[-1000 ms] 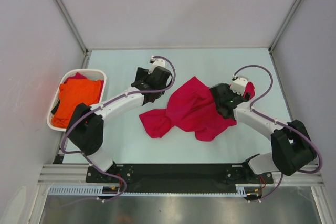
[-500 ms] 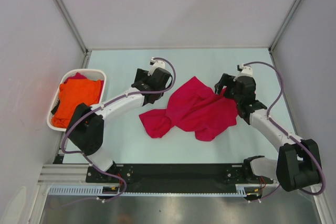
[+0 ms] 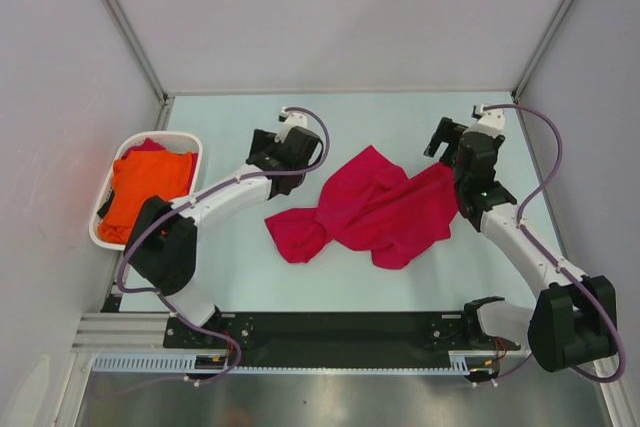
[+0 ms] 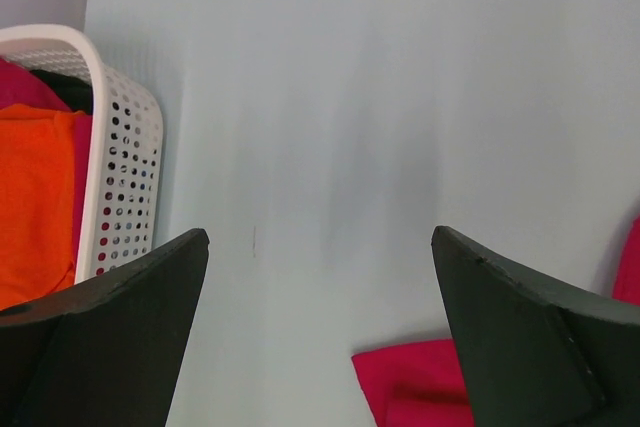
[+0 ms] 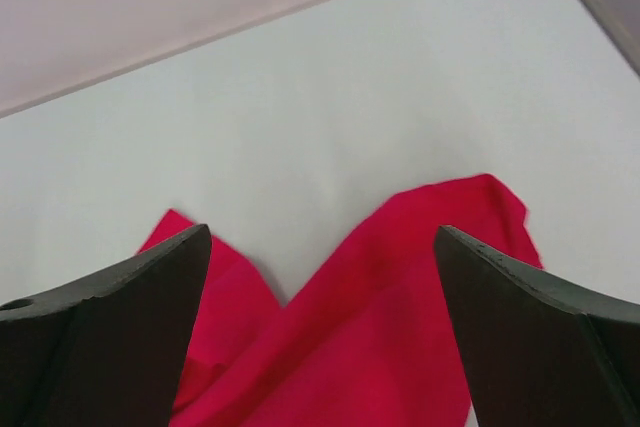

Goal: Fold and stack the t-shirts
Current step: Flatten out the tshirt

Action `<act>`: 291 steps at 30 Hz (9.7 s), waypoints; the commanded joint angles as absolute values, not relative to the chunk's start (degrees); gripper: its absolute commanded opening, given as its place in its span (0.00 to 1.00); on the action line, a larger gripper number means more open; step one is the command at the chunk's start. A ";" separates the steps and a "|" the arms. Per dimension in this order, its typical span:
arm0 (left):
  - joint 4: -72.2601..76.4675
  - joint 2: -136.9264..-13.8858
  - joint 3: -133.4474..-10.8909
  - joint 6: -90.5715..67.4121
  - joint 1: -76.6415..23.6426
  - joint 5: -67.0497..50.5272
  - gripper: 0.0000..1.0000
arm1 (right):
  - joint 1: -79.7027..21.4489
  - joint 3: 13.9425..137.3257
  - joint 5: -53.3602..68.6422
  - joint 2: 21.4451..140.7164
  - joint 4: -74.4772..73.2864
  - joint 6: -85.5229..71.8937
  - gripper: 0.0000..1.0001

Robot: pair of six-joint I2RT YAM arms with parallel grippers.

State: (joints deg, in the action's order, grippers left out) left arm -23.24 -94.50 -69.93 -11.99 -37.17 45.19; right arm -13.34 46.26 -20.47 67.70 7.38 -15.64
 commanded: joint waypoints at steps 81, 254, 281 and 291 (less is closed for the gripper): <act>-24.08 -97.91 -73.74 -15.73 -38.94 36.12 0.96 | -23.03 49.40 -35.69 82.00 -14.94 -24.26 1.00; -41.83 -69.73 -78.05 -21.18 -27.16 51.33 0.00 | -51.06 53.63 -67.67 86.34 -3.87 -7.56 0.00; -39.20 -83.47 -90.68 -18.27 -25.58 45.18 0.00 | -42.55 48.86 -63.91 80.63 34.59 18.23 0.00; -40.35 -107.65 -107.13 -20.83 -17.42 41.76 0.04 | -37.62 75.47 -61.00 121.43 64.95 45.86 0.03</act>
State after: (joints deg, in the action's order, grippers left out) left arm -41.21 -103.85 -101.47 -18.59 -21.50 44.49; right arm -38.04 64.29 -62.72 111.02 48.58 32.71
